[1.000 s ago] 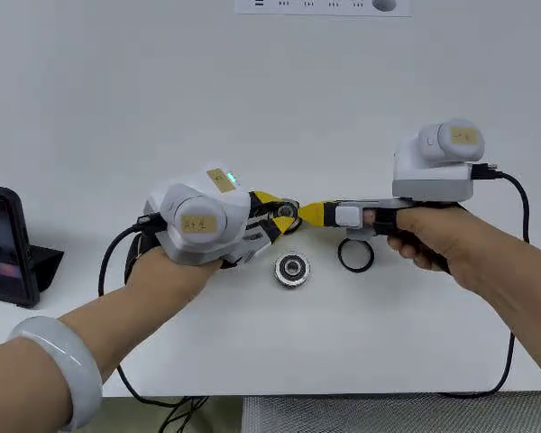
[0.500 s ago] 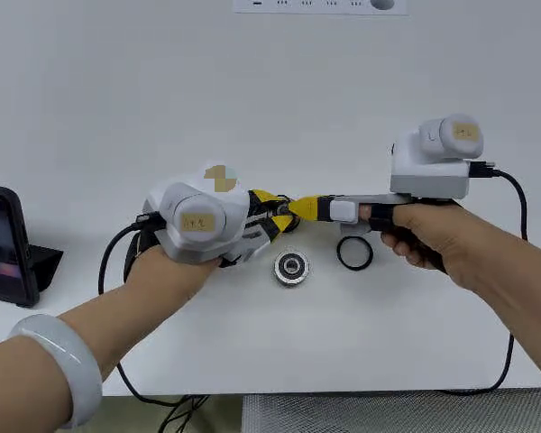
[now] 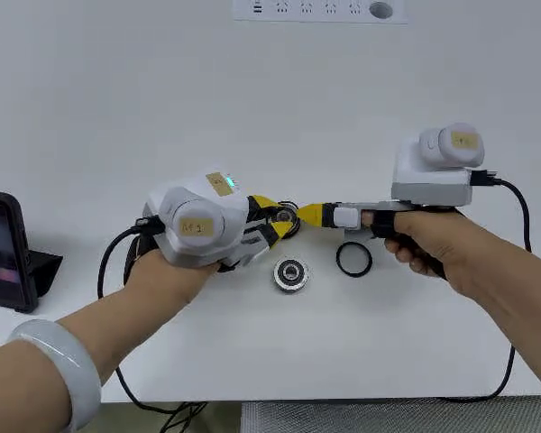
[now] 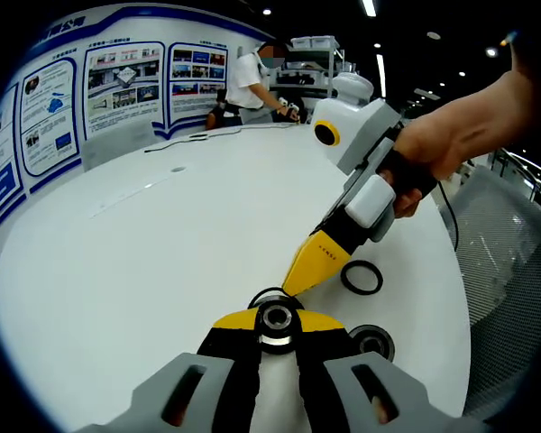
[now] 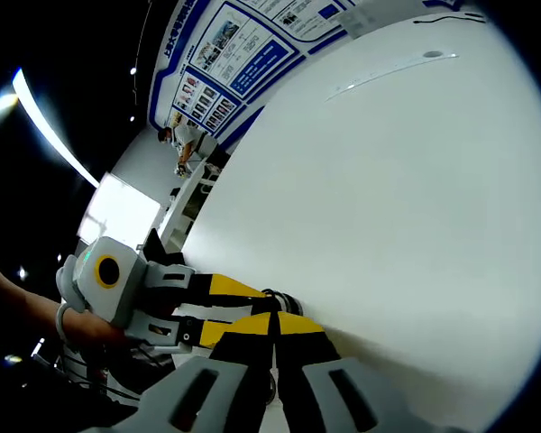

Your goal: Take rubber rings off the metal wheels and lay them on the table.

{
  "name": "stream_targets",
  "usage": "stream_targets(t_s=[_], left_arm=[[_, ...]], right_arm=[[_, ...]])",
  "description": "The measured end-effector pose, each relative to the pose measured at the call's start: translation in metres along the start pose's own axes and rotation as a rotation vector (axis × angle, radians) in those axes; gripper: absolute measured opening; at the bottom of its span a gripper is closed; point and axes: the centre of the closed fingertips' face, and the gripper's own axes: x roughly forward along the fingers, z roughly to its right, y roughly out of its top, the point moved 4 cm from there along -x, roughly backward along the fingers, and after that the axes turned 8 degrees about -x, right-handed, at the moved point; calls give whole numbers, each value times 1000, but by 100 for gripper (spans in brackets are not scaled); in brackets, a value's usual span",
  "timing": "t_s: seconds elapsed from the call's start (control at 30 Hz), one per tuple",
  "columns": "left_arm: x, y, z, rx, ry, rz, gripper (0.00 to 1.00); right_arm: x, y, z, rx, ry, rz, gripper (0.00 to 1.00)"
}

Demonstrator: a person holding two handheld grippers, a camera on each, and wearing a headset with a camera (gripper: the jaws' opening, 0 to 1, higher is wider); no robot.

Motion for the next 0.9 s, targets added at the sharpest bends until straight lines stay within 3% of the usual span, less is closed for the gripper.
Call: stream_targets(t_s=[0.5, 0.9], left_arm=[[-5, 3, 5, 49, -7, 23, 22], [-10, -2, 3, 44, 7, 25, 34]], right_arm=[[0, -2, 0, 0, -2, -5, 2], [-3, -2, -8, -1, 13, 4, 2]])
